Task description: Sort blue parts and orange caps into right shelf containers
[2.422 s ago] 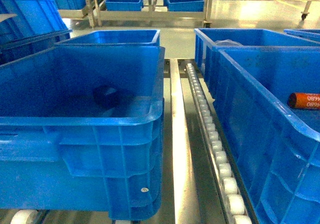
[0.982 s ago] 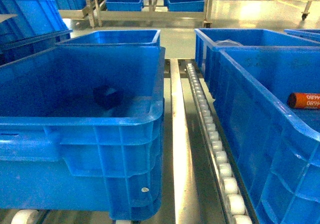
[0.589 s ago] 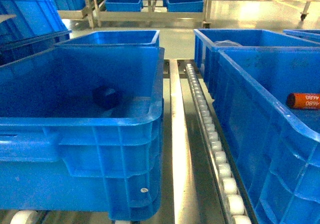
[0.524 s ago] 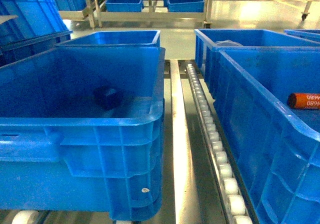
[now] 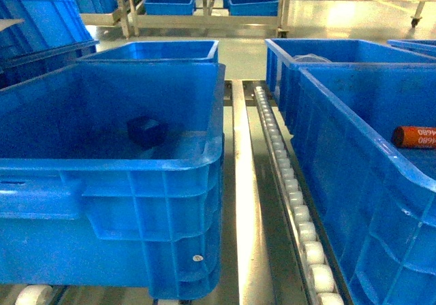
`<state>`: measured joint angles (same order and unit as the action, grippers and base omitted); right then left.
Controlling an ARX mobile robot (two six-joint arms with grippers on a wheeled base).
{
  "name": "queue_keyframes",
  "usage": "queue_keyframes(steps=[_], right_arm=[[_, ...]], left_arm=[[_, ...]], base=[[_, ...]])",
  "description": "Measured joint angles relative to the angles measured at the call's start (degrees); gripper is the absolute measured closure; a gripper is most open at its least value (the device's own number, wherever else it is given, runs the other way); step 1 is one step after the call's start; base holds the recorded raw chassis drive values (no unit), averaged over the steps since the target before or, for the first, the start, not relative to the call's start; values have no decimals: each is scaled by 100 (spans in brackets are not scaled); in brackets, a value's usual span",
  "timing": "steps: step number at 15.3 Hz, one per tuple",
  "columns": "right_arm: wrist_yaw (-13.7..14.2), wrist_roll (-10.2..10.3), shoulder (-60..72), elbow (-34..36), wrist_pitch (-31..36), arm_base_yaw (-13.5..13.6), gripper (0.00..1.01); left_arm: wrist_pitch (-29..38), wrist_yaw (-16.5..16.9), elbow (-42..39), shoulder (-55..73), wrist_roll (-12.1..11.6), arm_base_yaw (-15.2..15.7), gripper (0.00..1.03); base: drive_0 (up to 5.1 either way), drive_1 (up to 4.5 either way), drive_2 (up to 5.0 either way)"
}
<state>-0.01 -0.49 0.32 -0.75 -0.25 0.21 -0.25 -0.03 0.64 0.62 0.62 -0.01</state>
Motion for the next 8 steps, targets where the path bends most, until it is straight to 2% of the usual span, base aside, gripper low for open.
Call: queue_keyframes(steps=[8], right_arm=[[0, 0, 0, 0, -2, -2, 3]], left_arm=[[0, 0, 0, 0, 2, 0, 5]], base=[[0, 0, 0]])
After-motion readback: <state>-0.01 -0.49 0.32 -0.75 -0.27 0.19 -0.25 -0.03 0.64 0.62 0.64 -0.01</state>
